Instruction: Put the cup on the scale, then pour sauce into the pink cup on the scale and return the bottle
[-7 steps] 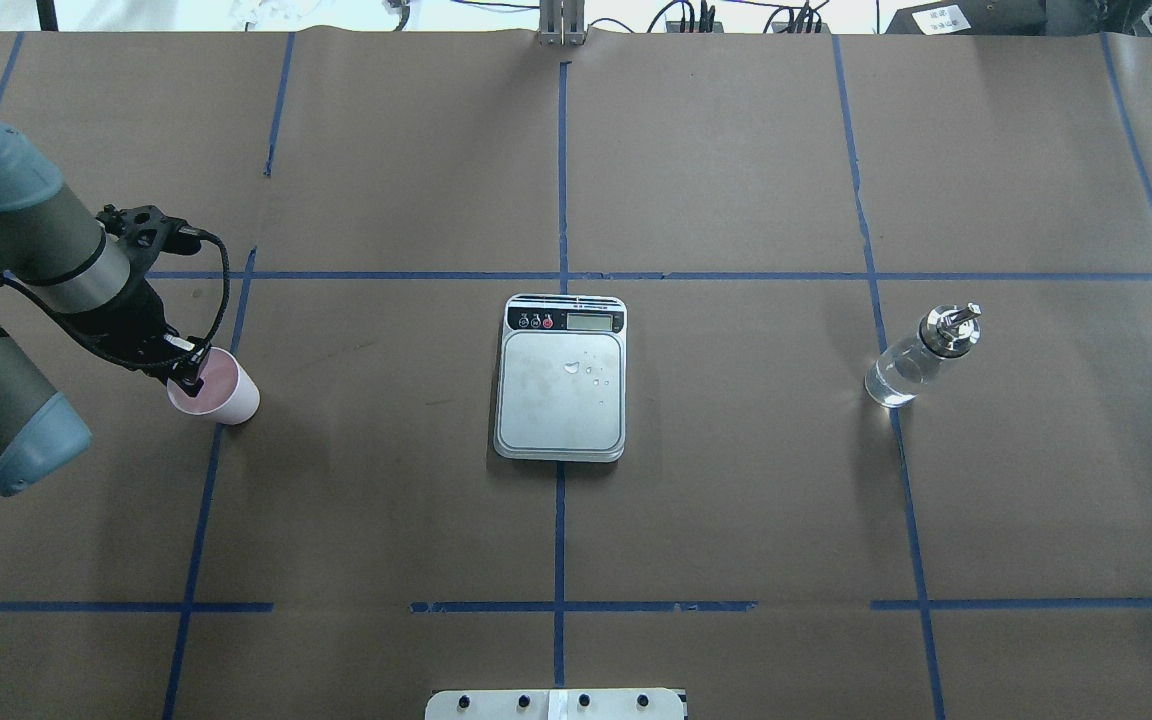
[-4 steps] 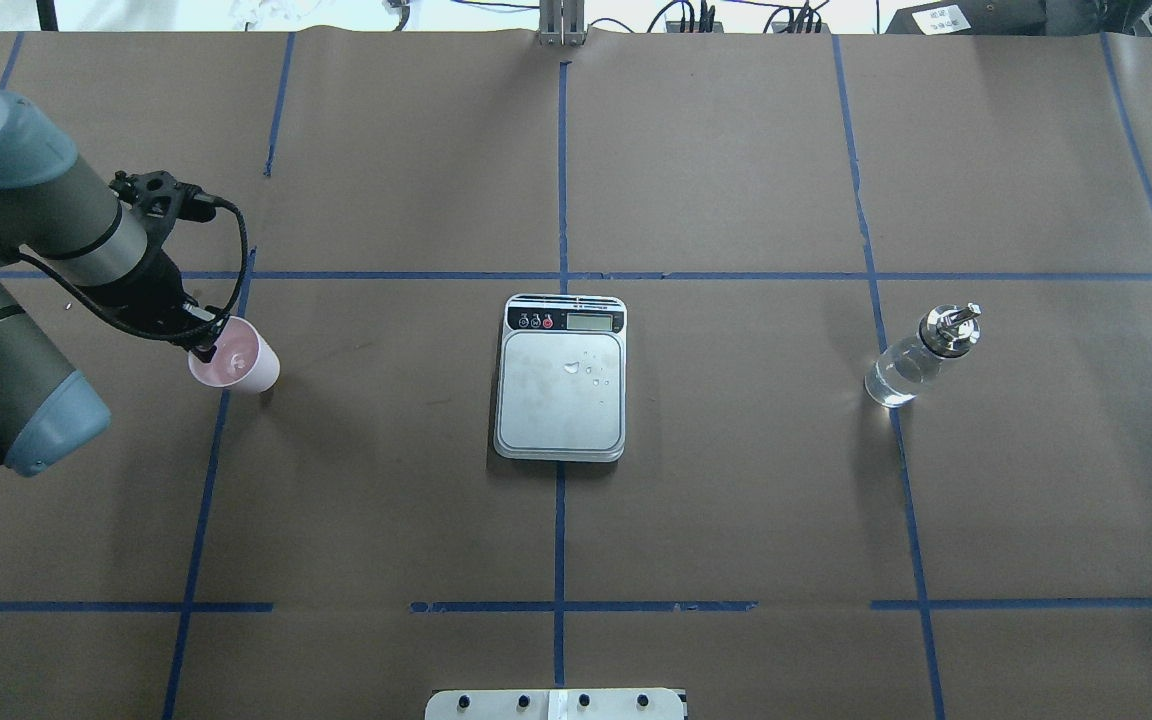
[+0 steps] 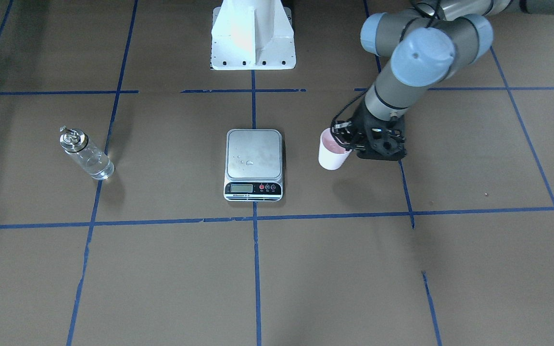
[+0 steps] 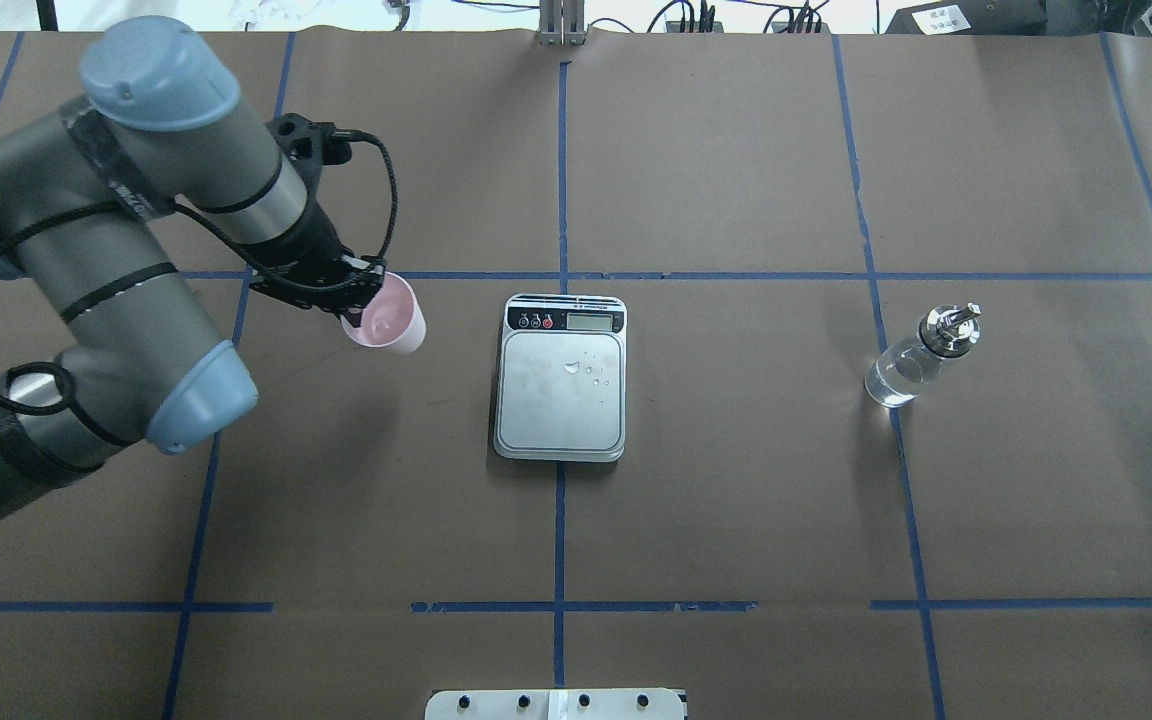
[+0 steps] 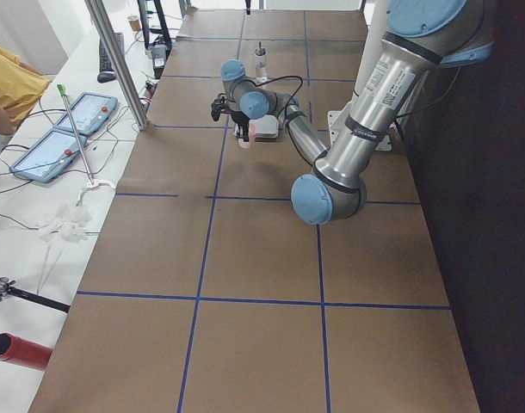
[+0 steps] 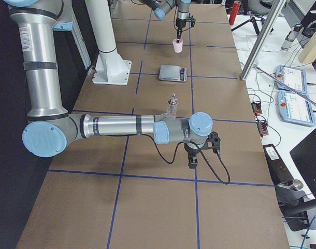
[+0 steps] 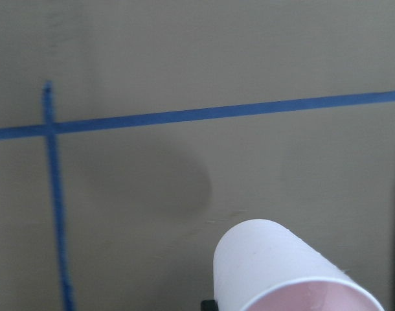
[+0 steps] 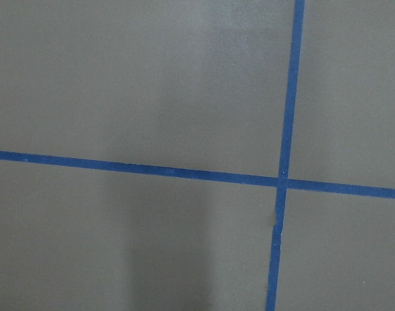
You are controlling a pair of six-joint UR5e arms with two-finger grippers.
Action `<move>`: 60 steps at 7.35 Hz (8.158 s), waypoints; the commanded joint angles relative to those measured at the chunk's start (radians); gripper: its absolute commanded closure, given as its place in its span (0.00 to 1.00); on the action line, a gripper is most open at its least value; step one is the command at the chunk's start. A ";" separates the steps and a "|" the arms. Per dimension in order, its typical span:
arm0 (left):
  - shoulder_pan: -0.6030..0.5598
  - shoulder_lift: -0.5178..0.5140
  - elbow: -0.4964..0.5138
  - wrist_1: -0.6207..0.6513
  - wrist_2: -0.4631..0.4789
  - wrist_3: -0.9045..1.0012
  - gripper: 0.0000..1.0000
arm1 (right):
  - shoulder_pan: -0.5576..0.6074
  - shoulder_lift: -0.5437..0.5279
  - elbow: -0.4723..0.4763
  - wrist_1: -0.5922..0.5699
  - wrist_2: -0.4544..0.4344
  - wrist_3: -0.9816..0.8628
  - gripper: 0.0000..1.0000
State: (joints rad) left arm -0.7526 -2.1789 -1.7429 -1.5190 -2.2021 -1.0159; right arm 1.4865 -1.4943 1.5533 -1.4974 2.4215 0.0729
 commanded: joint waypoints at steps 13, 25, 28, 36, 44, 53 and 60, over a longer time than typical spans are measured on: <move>0.156 -0.216 0.203 -0.075 0.070 -0.167 0.88 | 0.000 -0.001 -0.006 0.000 -0.001 0.001 0.00; 0.076 -0.082 -0.046 -0.082 0.068 -0.165 0.49 | -0.225 -0.185 0.377 0.398 -0.051 0.632 0.00; 0.076 -0.081 -0.047 -0.082 0.068 -0.167 0.47 | -0.468 -0.182 0.540 0.404 -0.219 0.913 0.00; 0.058 -0.079 -0.047 -0.082 0.068 -0.162 0.47 | -0.940 -0.266 0.627 0.404 -0.915 1.025 0.00; 0.053 -0.052 -0.046 -0.086 0.070 -0.158 0.46 | -1.247 -0.196 0.355 0.583 -1.614 1.329 0.00; 0.049 -0.044 -0.052 -0.084 0.070 -0.159 0.44 | -1.253 -0.155 0.255 0.592 -1.776 1.329 0.00; 0.052 -0.038 -0.046 -0.087 0.070 -0.159 0.44 | -1.250 -0.143 0.231 0.594 -1.820 1.328 0.75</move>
State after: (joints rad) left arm -0.7021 -2.2168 -1.7929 -1.6060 -2.1322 -1.1750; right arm 0.2362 -1.6414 1.7822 -0.9046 0.6160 1.4005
